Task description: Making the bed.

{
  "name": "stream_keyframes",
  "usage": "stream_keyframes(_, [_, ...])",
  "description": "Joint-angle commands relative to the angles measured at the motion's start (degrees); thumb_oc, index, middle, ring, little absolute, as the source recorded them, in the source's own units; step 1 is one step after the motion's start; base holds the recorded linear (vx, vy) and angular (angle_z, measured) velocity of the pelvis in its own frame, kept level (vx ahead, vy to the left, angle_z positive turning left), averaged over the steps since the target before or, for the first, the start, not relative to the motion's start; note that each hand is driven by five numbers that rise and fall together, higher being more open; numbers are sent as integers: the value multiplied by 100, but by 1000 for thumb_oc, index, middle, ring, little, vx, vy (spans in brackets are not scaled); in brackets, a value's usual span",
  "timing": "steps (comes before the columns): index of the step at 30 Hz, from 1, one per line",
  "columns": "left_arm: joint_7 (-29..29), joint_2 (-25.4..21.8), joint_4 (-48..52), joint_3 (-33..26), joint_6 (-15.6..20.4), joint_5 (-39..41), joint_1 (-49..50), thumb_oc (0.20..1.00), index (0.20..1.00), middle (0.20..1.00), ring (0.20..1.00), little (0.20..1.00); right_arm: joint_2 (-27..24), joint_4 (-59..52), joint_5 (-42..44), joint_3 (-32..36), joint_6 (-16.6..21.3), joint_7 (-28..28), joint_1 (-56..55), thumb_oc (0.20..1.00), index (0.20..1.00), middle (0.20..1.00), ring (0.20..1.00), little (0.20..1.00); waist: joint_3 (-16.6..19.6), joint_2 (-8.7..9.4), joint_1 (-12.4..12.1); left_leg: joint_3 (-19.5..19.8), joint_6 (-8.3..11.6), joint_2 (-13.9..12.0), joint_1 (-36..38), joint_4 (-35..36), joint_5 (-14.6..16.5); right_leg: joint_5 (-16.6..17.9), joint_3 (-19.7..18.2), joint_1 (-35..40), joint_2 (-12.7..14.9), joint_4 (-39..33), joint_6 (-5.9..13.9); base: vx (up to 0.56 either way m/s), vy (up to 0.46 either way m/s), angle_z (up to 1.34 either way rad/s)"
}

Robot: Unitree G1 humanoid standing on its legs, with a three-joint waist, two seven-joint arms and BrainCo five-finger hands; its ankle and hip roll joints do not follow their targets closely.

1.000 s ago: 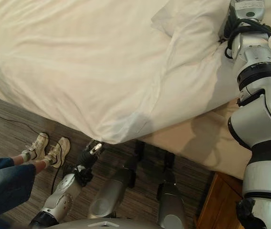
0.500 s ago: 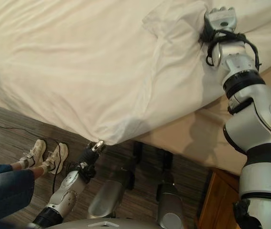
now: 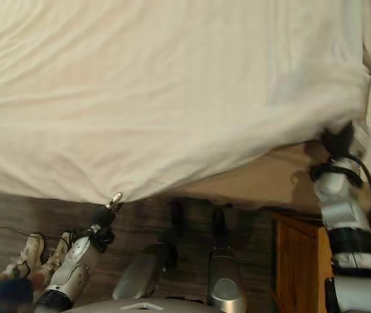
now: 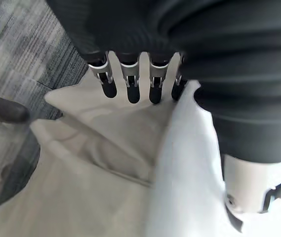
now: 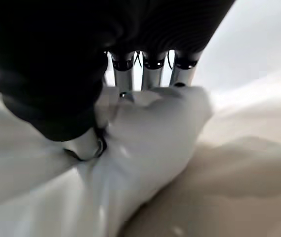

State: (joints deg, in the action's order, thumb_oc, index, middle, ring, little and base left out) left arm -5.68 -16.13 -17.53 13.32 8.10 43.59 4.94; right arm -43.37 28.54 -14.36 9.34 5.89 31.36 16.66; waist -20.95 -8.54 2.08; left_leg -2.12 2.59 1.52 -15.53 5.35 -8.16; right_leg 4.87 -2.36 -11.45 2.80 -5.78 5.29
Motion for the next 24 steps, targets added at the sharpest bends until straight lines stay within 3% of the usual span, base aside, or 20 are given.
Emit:
stream_keyframes(1, [195, 92, 179, 157, 180, -301, 20, 1000, 1000, 1000, 1000, 1000, 36, 485, 473, -270, -103, 172, -667, 200, 200, 200, 200, 200, 305, -126, 211, 5, -68, 211, 249, -35, 218, -22, -221, -194, 222, 78, 121, -1, 30, -5])
stream_keyframes(3, [200, 85, 163, 200, 167, -324, 31, 1000, 1000, 1000, 1000, 1000, 184, 619, 674, -307, -75, 63, -687, 200, 200, 200, 200, 200, 319, -154, 239, -14, -72, 219, 266, -35, 227, -9, -242, -195, 239, 78, 125, -6, 30, -4])
stream_keyframes(4, [215, 95, 205, 239, 155, -304, 79, 1000, 1000, 1000, 1000, 1000, 347, 675, 988, -361, -7, -123, -714, 1000, 1000, 1000, 1000, 1000, 317, -197, 286, -36, -87, 239, 297, -35, 239, -2, -266, -179, 255, 78, 133, -18, 38, -1])
stream_keyframes(11, [233, 88, 134, 311, 148, -364, 36, 1000, 1000, 1000, 1000, 1000, 650, 1057, 1604, -658, 129, -460, -582, 1000, 1000, 1000, 1000, 1000, 360, -219, 334, -86, -100, 244, 379, -35, 246, 30, -326, -131, 240, 78, 126, -7, -2, -1])
stream_keyframes(16, [265, 57, 87, 295, 126, -361, -34, 1000, 1000, 1000, 1000, 1000, 625, 1694, 1637, -811, 60, -640, -684, 1000, 1000, 1000, 1000, 1000, 429, -88, 358, -66, -107, 204, 534, -35, 280, 31, -284, 46, 216, 93, 109, -18, -19, 0])
stream_keyframes(24, [581, -149, 44, 210, -2, -333, 56, 1000, 1000, 1000, 1000, 1000, 417, 4005, 1988, -277, -203, -1088, -1394, 1000, 1000, 1000, 1000, 1000, 831, 377, 436, -69, -161, 84, 983, -35, 452, -49, -235, 490, 118, 106, 122, 40, -29, 7])
